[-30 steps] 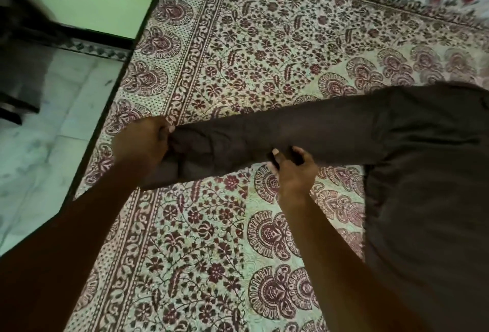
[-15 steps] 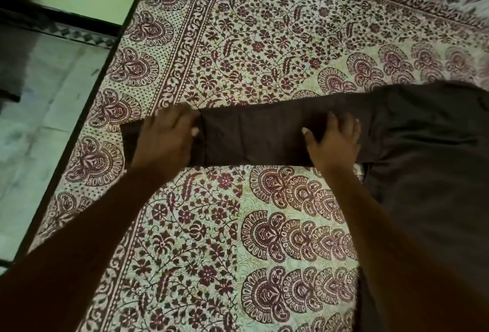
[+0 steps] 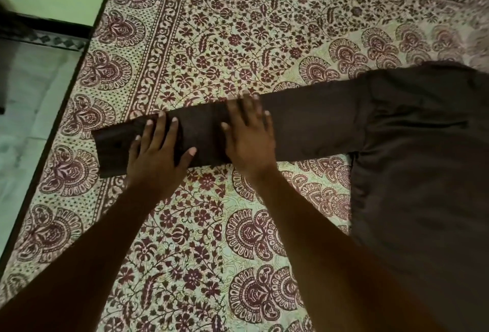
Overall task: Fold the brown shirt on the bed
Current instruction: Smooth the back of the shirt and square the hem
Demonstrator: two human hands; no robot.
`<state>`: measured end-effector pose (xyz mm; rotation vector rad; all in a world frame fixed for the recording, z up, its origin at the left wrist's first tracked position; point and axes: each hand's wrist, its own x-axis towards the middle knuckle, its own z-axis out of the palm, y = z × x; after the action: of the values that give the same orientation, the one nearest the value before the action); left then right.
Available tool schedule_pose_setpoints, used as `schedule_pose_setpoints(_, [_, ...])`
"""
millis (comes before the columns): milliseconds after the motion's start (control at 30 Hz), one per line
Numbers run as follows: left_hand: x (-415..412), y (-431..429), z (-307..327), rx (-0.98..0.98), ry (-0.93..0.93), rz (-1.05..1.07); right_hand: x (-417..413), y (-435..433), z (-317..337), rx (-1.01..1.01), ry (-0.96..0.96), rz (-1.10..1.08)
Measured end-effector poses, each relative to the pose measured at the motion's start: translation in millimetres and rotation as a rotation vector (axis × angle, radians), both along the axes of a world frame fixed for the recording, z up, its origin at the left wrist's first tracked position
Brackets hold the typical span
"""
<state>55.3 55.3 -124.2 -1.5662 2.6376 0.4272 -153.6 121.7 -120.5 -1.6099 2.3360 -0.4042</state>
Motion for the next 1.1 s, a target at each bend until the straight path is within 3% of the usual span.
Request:
schedule_pose_setpoints(67, [6,0,-12,0.005,-0.015,0.008,-22,14,-10,0.109,0.023,-0.281])
schedule_pose_setpoints(133, [5,0,-17,-0.004,-0.02,0.004,-36,25,-18,0.195,0.043,-0.34])
schedule_pose_setpoints(233, [2,-1,-19,-0.004,-0.036,0.013,-41,29,-19,0.236,0.109,0.116])
schedule_pose_setpoints(333, [-8,3,-8,0.032,-0.062,0.061,-54,31,-6,0.191,0.037,0.563])
schedule_pose_setpoints(400, [-30,11,5,0.041,-0.044,0.114,-74,37,0,0.111,0.002,0.437])
schedule_pose_setpoints(467, [-62,24,18,0.021,0.037,0.055,-101,47,3,0.061,0.077,0.036])
schedule_pose_setpoints(533, [-101,41,24,0.013,0.144,-0.138,-137,57,0,0.164,0.094,-0.315])
schedule_pose_setpoints(567, [-121,49,23,0.015,0.184,-0.25,-155,64,-1,0.236,0.067,-0.337])
schedule_pose_setpoints(633, [-160,63,20,0.038,0.211,-0.416,-183,79,2,0.278,0.024,-0.049])
schedule_pose_setpoints(700, [-197,71,17,0.105,0.157,-0.436,-212,97,10,0.22,-0.021,0.249])
schedule_pose_setpoints(733, [-215,74,16,0.116,0.099,-0.405,-225,106,15,0.171,-0.037,0.279])
schedule_pose_setpoints(767, [-230,78,17,0.085,0.041,-0.365,-234,114,20,0.095,-0.031,0.22])
schedule_pose_setpoints(833, [-263,83,27,0.014,-0.047,-0.263,-255,140,26,-0.047,0.001,-0.107])
schedule_pose_setpoints(933, [-310,87,41,0.047,-0.018,-0.158,-284,181,15,0.044,0.043,-0.501])
schedule_pose_setpoints(1033, [-362,90,44,0.07,0.118,-0.27,-298,214,-10,0.229,0.073,-0.539])
schedule_pose_setpoints(1100, [-398,80,38,0.156,0.199,-0.29,-294,225,-25,0.226,0.134,-0.505])
